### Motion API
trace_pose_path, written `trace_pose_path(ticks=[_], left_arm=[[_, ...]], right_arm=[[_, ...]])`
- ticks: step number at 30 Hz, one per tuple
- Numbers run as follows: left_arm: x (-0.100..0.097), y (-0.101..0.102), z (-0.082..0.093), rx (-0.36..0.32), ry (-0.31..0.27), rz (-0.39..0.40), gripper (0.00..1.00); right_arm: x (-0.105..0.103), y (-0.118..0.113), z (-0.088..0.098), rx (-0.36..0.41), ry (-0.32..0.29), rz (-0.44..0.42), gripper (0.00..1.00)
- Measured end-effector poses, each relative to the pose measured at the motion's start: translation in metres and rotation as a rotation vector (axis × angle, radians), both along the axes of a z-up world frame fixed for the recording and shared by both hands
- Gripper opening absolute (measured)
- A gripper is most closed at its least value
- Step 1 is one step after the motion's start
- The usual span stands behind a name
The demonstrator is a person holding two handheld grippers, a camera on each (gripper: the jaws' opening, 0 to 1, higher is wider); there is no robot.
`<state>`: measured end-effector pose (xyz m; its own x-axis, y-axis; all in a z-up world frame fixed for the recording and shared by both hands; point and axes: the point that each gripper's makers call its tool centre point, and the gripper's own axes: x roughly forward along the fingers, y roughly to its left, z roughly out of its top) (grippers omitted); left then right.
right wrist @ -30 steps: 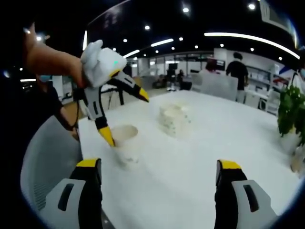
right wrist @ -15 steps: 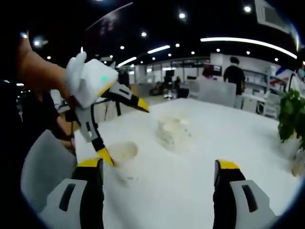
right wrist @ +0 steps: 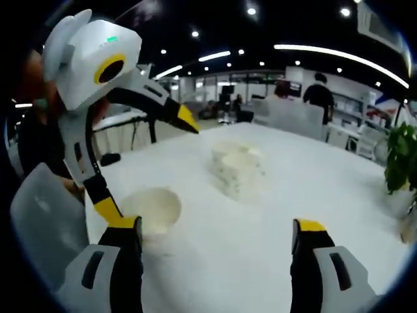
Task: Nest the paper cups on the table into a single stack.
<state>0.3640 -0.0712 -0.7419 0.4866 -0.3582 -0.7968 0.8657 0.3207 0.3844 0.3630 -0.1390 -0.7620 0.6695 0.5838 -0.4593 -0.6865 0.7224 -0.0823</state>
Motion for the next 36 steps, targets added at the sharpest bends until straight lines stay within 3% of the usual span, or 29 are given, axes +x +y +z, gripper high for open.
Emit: trace_pose_path(ticks=[3,6,8,13,17,24,28,33,36], left_arm=[[0.003,0.005,0.001,-0.065,0.041,0.065,1.0],[0.005,0.013,-0.001,-0.067,0.05,0.075,1.0],[0.002,0.015,-0.004,-0.116,0.089,0.109,1.0],[0.003,0.025,0.001,-0.181,0.1,0.154,1.0],[0.005,0.037,0.014,-0.338,0.107,0.24,1.0],[0.008,0.083,0.034,-0.57,0.061,0.379,1.0],[0.009,0.109,0.054,-0.697,-0.035,0.414,1.0],[-0.006,0.136,0.054,-0.75,-0.067,0.47,1.0],[-0.02,0.151,0.046,-0.739,-0.066,0.499,1.0]], right_arm=[[-0.003,0.002,0.001,0.032,0.011,0.009,0.92],[-0.003,0.003,0.006,0.047,0.008,0.008,0.93],[-0.002,0.005,0.009,0.053,0.001,0.013,0.93],[0.002,0.005,0.012,0.053,-0.004,0.024,0.93],[0.007,0.003,0.022,0.064,-0.015,0.028,0.94],[0.019,-0.001,0.037,0.082,-0.031,0.027,0.94],[0.027,-0.002,0.043,0.093,-0.042,0.021,0.94],[0.041,0.001,0.046,0.113,-0.046,0.014,0.94],[0.049,0.006,0.046,0.112,-0.051,0.024,0.95]])
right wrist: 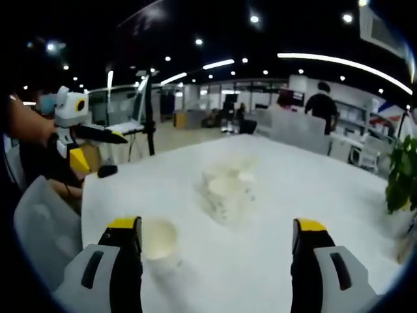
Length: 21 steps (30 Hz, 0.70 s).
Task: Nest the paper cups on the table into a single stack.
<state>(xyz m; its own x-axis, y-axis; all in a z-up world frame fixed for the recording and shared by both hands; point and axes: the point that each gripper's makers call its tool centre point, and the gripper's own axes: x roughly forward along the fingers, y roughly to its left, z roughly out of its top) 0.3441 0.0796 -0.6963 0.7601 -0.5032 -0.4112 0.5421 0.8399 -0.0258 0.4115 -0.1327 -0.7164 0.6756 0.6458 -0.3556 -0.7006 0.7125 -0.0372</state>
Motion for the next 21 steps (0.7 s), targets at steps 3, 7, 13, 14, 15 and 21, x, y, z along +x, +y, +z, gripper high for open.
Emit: trace_pose_path(ticks=[3,7,13,14,15,21], left_arm=[[-0.014,0.01,0.001,-0.013,-0.028,0.022,1.0],[-0.022,0.015,0.011,-0.048,-0.08,0.044,1.0],[-0.034,0.014,0.011,-0.062,-0.122,0.051,1.0],[-0.034,0.014,0.01,-0.066,-0.124,0.052,1.0],[-0.036,0.013,0.009,-0.082,-0.127,0.05,1.0],[-0.046,0.009,0.0,-0.099,-0.122,0.059,1.0]], right_arm=[[0.011,0.006,0.001,-0.005,-0.005,0.008,0.95],[0.027,0.015,0.004,0.006,-0.013,0.014,0.95],[0.051,0.03,0.002,0.022,-0.019,0.018,0.95],[0.054,0.032,0.0,0.022,-0.016,0.017,0.95],[0.058,0.035,-0.001,0.025,-0.017,0.019,0.95],[0.074,0.043,-0.015,0.006,-0.017,0.04,0.95]])
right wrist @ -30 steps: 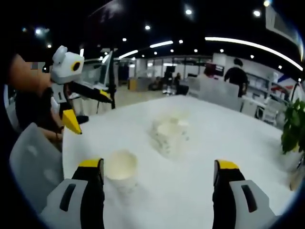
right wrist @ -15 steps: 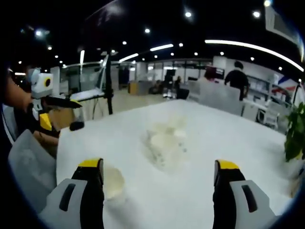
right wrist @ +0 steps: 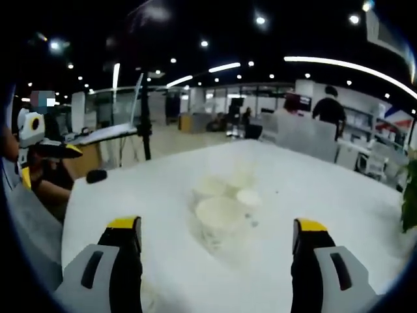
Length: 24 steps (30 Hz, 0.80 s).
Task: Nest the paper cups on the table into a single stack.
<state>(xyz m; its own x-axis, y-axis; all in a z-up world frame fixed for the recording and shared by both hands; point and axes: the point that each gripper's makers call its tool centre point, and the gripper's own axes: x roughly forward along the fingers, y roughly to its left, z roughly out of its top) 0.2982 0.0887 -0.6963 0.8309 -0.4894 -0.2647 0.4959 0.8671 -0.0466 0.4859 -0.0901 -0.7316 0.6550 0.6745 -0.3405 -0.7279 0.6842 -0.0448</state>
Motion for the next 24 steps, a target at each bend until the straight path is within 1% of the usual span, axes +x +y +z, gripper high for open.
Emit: trace_pose_path(ticks=[3,4,5,6,7,9,12,14,15,17,20,22,24], left_arm=[[-0.005,-0.006,-0.005,-0.006,-0.008,0.004,1.0],[-0.007,-0.01,-0.006,-0.033,0.001,-0.003,1.0],[-0.01,-0.013,-0.011,-0.016,0.008,-0.011,1.0],[-0.012,-0.014,-0.015,0.016,0.015,-0.025,1.0],[-0.013,-0.016,-0.015,0.022,0.011,-0.03,1.0],[-0.013,-0.015,-0.012,0.001,0.01,-0.028,1.0],[-0.011,-0.014,-0.01,-0.011,0.001,-0.011,1.0],[-0.012,-0.018,-0.012,-0.024,0.008,-0.024,1.0],[-0.012,-0.02,-0.013,-0.013,0.011,-0.028,1.0],[-0.013,-0.023,-0.014,-0.01,0.007,-0.041,1.0],[-0.015,-0.027,-0.016,-0.028,0.019,-0.06,1.0],[-0.016,-0.029,-0.016,-0.026,0.014,-0.074,1.0],[-0.018,-0.033,-0.018,-0.023,0.02,-0.092,1.0]], right_arm=[[0.008,0.001,-0.006,0.007,0.008,-0.004,0.95],[0.009,0.002,-0.006,0.009,0.01,-0.005,0.95],[0.011,0.003,-0.007,0.014,0.009,-0.005,0.95],[0.012,0.004,-0.008,0.016,0.009,-0.005,0.94],[0.014,0.005,-0.008,0.02,0.01,-0.004,0.94],[0.017,0.009,-0.01,0.033,0.011,-0.001,0.94],[0.022,0.016,-0.017,0.028,0.011,0.014,0.92],[0.024,0.021,-0.022,0.027,0.013,0.025,0.91],[0.024,0.023,-0.024,0.029,0.014,0.028,0.9],[0.026,0.027,-0.029,0.022,0.016,0.032,0.87],[0.029,0.03,-0.039,0.01,0.027,0.03,0.81],[0.031,0.032,-0.045,0.009,0.038,0.028,0.8],[0.033,0.034,-0.048,0.014,0.049,0.027,0.77]])
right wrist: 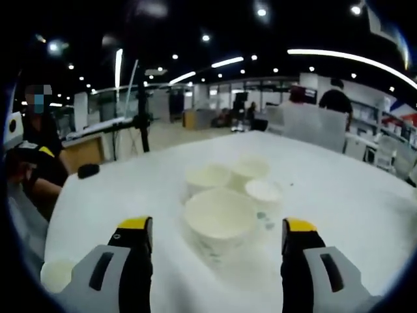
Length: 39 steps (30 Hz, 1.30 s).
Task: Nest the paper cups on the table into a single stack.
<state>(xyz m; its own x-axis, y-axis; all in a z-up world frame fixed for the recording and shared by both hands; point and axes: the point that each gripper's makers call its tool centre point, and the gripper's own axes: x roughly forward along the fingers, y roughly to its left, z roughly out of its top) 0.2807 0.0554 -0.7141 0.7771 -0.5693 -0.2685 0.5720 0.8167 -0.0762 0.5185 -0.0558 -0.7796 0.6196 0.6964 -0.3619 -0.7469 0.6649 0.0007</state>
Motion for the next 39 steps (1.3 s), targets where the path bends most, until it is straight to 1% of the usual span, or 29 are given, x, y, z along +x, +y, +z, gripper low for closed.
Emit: trace_pose_path(ticks=[3,5,7,10,11,13,19,23,26,28,30,33,37,38,39], left_arm=[[-0.002,-0.003,-0.002,0.002,0.007,-0.015,1.0],[-0.002,-0.003,-0.003,0.002,0.01,-0.015,1.0],[-0.002,-0.003,-0.003,-0.002,0.015,-0.012,1.0],[-0.002,-0.004,-0.006,0.001,0.024,-0.014,1.0],[-0.001,-0.004,-0.008,0.015,0.026,-0.014,1.0],[-0.002,-0.005,-0.009,0.008,0.029,-0.02,1.0],[-0.001,-0.005,-0.01,0.017,0.035,-0.02,1.0],[0.0,-0.004,-0.012,0.031,0.037,-0.017,1.0],[0.0,-0.004,-0.012,0.031,0.04,-0.017,1.0],[0.0,-0.003,-0.012,0.032,0.038,-0.014,1.0],[0.001,-0.003,-0.012,0.033,0.038,-0.013,1.0],[0.001,-0.002,-0.012,0.035,0.039,-0.014,1.0],[0.001,-0.001,-0.012,0.034,0.035,-0.011,1.0],[0.002,0.0,-0.012,0.034,0.035,-0.01,1.0],[0.001,0.0,-0.012,0.035,0.036,-0.01,1.0]], right_arm=[[0.004,0.005,-0.009,0.009,0.027,0.002,0.72],[0.004,0.007,-0.011,0.017,0.041,0.002,0.68],[0.008,0.007,-0.016,0.024,0.058,-0.012,0.61],[0.01,0.008,-0.019,0.026,0.064,-0.016,0.55],[0.01,0.008,-0.021,0.018,0.06,-0.016,0.51],[0.012,0.006,-0.023,-0.005,0.043,-0.016,0.41],[0.011,0.009,-0.022,-0.004,0.034,-0.004,0.37],[0.008,0.01,-0.019,0.004,0.034,0.001,0.36],[0.007,0.012,-0.011,0.005,0.025,0.012,0.36],[0.008,0.012,-0.003,0.02,0.021,0.014,0.35],[0.007,0.011,0.004,0.046,0.052,0.011,0.34],[0.007,0.008,0.017,0.068,0.065,0.012,0.34],[0.01,0.005,0.027,0.047,0.051,0.031,0.34],[0.009,0.005,0.033,0.036,0.047,0.036,0.34],[0.01,0.004,0.036,0.026,0.042,0.041,0.34]])
